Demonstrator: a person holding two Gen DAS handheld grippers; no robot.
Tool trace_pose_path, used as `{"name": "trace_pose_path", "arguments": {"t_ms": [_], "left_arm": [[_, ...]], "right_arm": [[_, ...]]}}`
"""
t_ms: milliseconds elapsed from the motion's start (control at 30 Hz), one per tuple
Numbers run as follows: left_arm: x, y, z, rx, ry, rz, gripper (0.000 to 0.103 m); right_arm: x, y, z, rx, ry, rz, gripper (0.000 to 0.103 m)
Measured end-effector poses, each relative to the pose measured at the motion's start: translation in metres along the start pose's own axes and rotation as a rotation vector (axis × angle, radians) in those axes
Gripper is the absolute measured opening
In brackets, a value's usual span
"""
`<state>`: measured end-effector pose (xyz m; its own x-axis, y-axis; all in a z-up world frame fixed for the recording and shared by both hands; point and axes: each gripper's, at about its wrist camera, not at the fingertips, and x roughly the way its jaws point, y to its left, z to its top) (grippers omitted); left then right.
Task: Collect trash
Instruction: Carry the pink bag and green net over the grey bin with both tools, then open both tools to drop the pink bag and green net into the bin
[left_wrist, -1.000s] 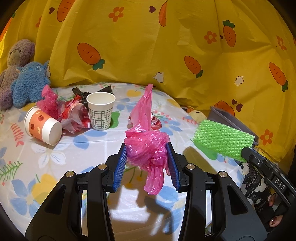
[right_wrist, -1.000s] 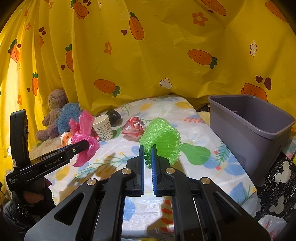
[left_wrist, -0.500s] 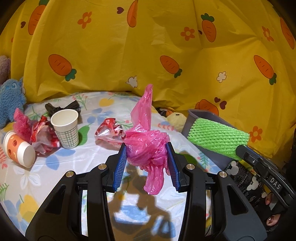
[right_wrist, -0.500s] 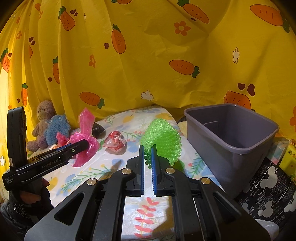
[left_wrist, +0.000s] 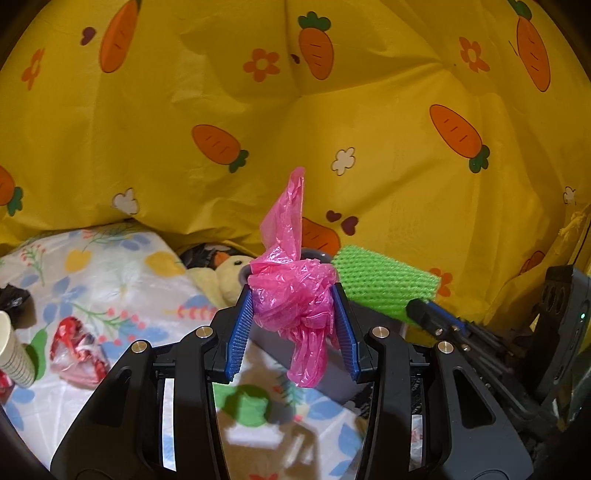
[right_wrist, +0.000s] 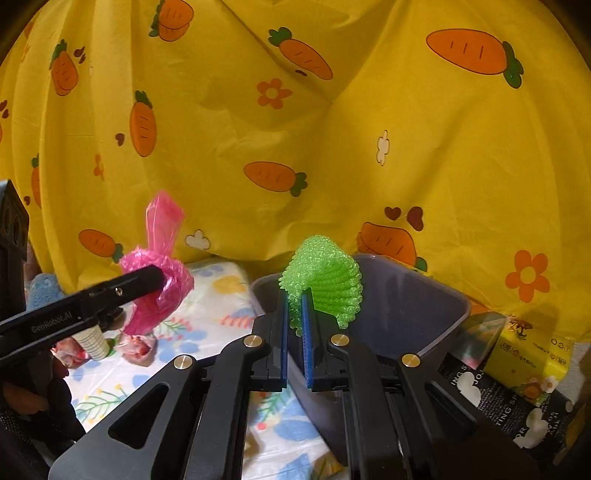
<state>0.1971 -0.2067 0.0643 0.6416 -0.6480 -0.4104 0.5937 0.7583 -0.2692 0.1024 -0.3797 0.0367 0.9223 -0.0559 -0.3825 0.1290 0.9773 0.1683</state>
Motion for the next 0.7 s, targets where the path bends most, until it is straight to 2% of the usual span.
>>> {"name": "trace_pose_path", "arguments": {"t_ms": [200,300,700], "left_arm": [[0.055,-0.011,0.006,-0.044,0.062,-0.107,0.041],[0.074,-0.015,0.003,-0.063,0.089,-0.136,0.041],[0.109,-0.015,-0.007,-0.063,0.132,-0.132,0.042]], "right_arm": [[0.026,-0.017,-0.009,0.032,0.056,-0.036,0.008],[0.033,-0.02,-0.012,0.038,0.073,-0.038,0.008],[0.053,-0.028,-0.016,0.057,0.115,-0.055,0.008]]}}
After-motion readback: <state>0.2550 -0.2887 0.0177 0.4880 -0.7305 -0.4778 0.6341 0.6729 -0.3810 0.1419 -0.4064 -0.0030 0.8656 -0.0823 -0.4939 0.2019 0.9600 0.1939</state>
